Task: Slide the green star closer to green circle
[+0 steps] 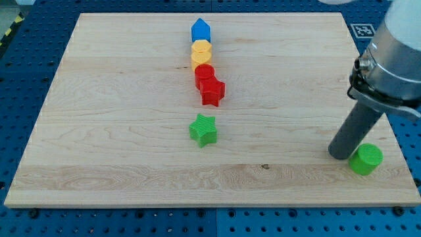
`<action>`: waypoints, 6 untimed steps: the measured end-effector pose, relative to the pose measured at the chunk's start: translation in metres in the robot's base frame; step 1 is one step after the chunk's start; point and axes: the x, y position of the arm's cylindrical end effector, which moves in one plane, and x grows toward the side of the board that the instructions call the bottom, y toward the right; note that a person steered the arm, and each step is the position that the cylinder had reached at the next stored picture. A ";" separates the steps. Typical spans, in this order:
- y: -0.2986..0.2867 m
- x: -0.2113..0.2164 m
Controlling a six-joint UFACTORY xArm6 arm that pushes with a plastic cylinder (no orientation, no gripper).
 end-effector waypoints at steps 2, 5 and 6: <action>0.027 0.002; -0.071 0.008; -0.121 0.012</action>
